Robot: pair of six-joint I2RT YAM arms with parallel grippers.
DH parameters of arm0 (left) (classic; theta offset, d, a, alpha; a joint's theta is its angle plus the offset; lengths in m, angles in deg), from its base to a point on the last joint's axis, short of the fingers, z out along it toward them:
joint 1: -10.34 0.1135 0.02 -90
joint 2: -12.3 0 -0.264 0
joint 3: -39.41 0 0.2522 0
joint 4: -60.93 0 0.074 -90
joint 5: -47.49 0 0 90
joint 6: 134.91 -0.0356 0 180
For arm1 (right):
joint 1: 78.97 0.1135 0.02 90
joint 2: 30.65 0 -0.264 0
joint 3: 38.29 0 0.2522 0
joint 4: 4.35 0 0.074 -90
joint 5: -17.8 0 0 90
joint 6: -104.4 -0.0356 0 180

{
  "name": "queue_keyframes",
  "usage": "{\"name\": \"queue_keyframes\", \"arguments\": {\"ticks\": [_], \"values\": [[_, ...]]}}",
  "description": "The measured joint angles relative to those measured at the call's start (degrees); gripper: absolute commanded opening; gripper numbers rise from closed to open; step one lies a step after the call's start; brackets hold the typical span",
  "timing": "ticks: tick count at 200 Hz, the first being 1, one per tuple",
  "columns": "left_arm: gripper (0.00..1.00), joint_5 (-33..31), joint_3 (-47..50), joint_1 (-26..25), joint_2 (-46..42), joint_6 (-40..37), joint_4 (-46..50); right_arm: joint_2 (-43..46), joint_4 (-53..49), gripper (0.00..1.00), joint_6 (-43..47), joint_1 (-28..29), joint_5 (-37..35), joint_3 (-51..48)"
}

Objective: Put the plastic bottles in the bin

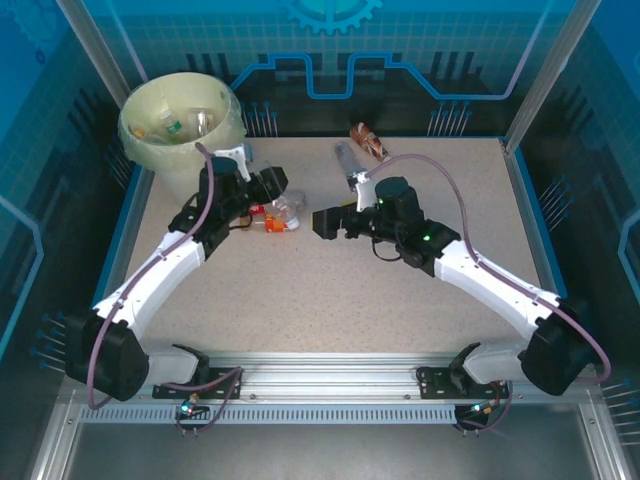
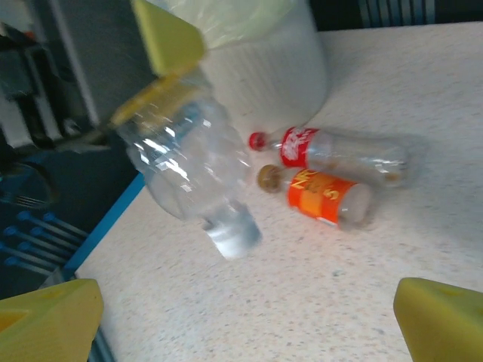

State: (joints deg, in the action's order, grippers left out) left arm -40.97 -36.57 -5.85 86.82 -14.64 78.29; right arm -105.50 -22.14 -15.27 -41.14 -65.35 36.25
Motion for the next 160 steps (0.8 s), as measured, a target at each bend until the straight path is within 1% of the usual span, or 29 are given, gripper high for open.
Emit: {"name": "queue_keyframes", "arguments": {"ticks": [31, 66, 86, 128, 160], "values": [[0.57, -1.62, -7.3, 6.71, 0.68, 0.7, 0.42, 3.45, -3.5, 1.0, 0.35, 0.0, -6.93, -0.35], [0.58, -3.67, -13.7, 10.8, 1.03, -0.24, -1.49, 7.69, -5.2, 1.0, 1.22, -0.13, -12.46, -2.75], [0.58, -5.29, -16.98, 12.94, 2.49, -0.87, -2.89, 9.55, -5.68, 1.0, 1.64, -0.44, -14.16, -4.39], [0.59, -12.5, -21.79, 15.21, 6.8, -5.81, -7.63, 11.45, -6.29, 1.0, 1.64, -0.79, -15.87, -5.84], [0.58, -13.88, -26.97, 19.15, 12.39, -6.86, -9.77, 11.76, -6.64, 1.0, 1.64, -0.87, -16.52, -6.21]]}}
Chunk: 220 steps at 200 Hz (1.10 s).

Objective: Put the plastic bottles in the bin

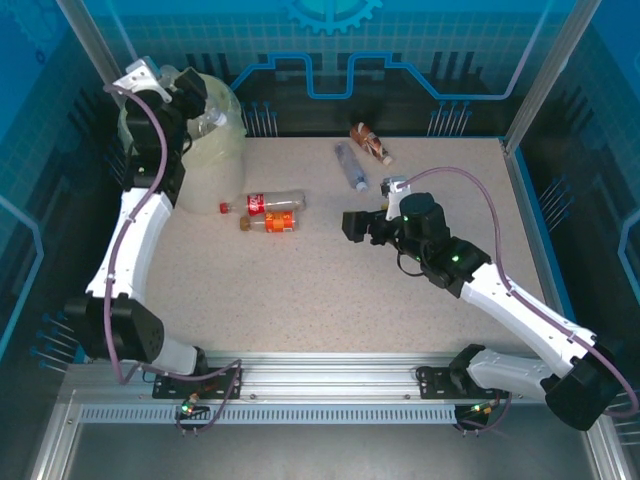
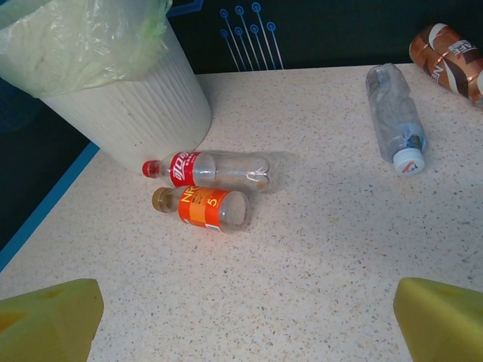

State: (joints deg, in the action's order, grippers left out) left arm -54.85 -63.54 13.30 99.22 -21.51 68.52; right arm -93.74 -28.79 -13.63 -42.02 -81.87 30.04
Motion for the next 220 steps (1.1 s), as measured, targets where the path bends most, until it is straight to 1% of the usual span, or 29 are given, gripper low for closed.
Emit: {"name": "queue_keyframes", "arguments": {"ticks": [31, 57, 89, 119, 127, 133, 145, 167, 193, 220], "values": [[0.59, 0.85, -5.66, 3.65, 6.36, 0.02, 1.09, 0.0, -0.31, 1.0, 0.13, 0.0, -0.42, 0.0], [0.59, 3.3, -6.8, 4.92, 9.49, -0.04, 1.64, 0.0, -0.59, 1.0, 0.72, -0.02, -0.42, 0.0], [0.61, 8.98, -7.93, 6.43, 12.85, -1.49, 2.71, 0.0, -1.86, 1.0, 1.36, -0.04, -0.42, 0.0], [0.65, 16.85, -10.91, 7.06, 16.57, -4.7, 5.31, 0.0, -2.62, 1.0, 1.55, -0.24, -0.42, 0.0], [0.67, 18.97, -12.39, 7.06, 17.64, -5.57, 6.56, 0.0, -2.82, 1.0, 1.55, -0.26, -0.42, 0.0], [0.71, 20.63, -13.77, 7.06, 18.58, -6.12, 7.72, 0.0, -2.95, 1.0, 1.55, -0.26, -0.42, 0.0], [0.82, 23.1, -16.13, 6.99, 20.04, -7.39, 9.62, 0.0, -3.13, 1.0, 1.51, -0.26, -0.5, 0.0], [0.9, 24.37, -19.52, 6.99, 21.35, -8.48, 13.14, 0.0, -3.54, 1.0, 1.05, -0.26, -1.4, 0.0], [0.98, 23.74, -23.15, 6.99, 21.53, -8.26, 17.05, 0.0, -4.0, 1.0, 0.13, -0.28, -2.56, 0.0], [0.99, 21.09, -25.59, 7.02, 21.42, -6.05, 19.98, 0.0, -4.37, 1.0, -0.52, -0.37, -3.48, 0.0]]}}
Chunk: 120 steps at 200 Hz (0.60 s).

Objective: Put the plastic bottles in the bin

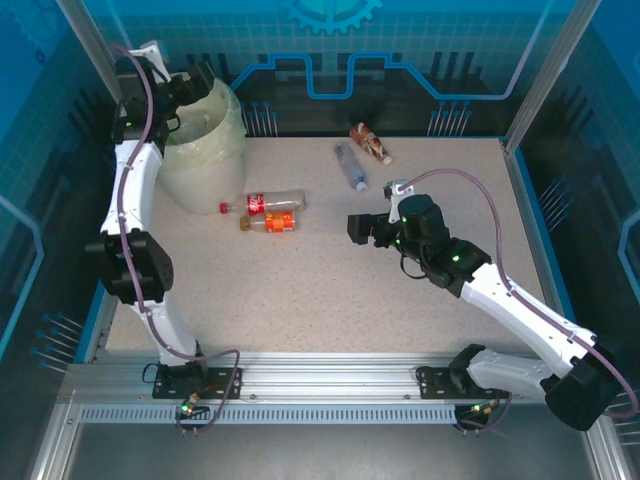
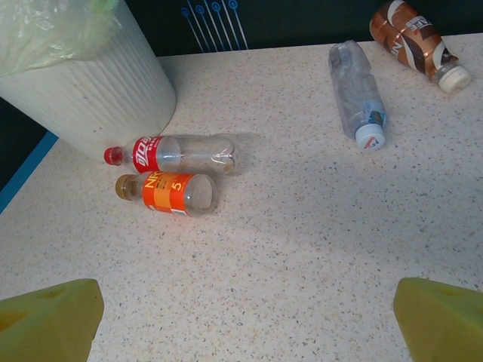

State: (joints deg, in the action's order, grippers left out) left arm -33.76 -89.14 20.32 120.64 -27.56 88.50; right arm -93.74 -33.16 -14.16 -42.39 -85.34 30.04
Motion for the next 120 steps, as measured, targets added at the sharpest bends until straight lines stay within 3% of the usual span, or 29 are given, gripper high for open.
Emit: {"name": "queue_keyframes", "arguments": {"ticks": [71, 120], "values": [[0.99, -4.72, 1.2, -1.29, -2.21, 7.28, 7.65, 0.0, 0.04, 1.0, -1.7, -0.92, -0.35, 0.0], [0.99, -12.52, 15.76, -9.49, -14.8, 11.32, 6.47, 0.09, 0.11, 1.0, -2.54, -1.51, 0.5, -0.55]]}}
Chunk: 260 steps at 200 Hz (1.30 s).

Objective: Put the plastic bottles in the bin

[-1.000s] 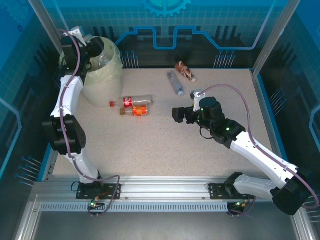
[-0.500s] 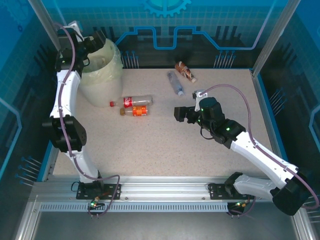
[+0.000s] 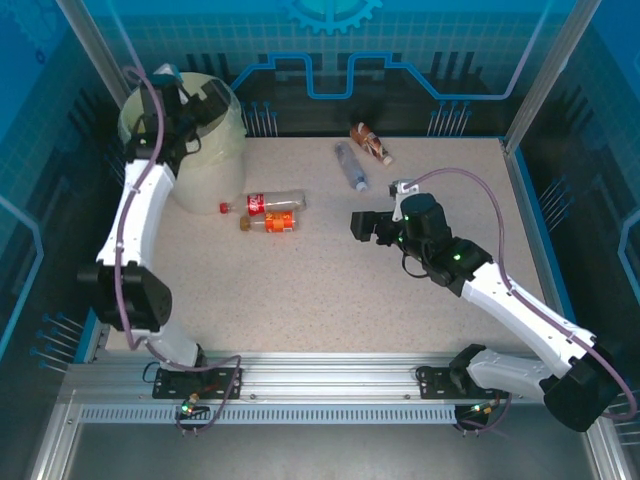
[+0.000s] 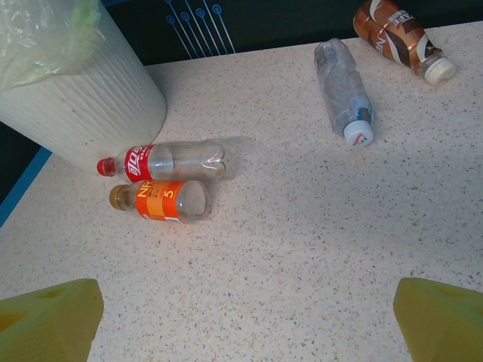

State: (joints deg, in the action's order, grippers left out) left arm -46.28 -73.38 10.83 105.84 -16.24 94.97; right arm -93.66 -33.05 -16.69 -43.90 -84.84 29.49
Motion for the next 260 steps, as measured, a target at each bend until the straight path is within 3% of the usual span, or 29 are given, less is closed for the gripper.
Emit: {"name": "queue_keyframes", "arguments": {"ticks": [70, 97, 135, 170, 209, 260], "values": [[0.99, -15.8, 29.11, -15.61, -16.61, 9.73, -6.38, 3.17, 0.04, 1.0, -4.92, -3.48, -0.42, -3.93], [0.99, -19.37, 34.58, -19.26, -17.86, 20.24, -6.34, 4.22, 0.52, 1.0, -5.77, -4.9, 0.79, -7.06], [0.99, -19.37, 38.88, -20.37, -16.94, 40.35, -3.58, 7.39, 1.11, 1.0, -5.68, -5.16, 2.01, -9.33], [0.99, -16.37, 39.08, -20.98, -11.02, 53.81, -1.27, 9.55, 0.81, 1.0, -4.24, -5.42, 2.89, -9.44], [0.98, -13.33, 39.08, -20.96, -3.87, 62.58, 0.92, 10.19, -1.9, 1.0, 0.13, -5.53, 7.48, -9.33], [0.91, -12.83, 36.96, -20.74, 3.26, 66.58, 0.76, 11.15, -3.21, 1.0, 6.19, -5.51, 16.5, -7.74]]}}
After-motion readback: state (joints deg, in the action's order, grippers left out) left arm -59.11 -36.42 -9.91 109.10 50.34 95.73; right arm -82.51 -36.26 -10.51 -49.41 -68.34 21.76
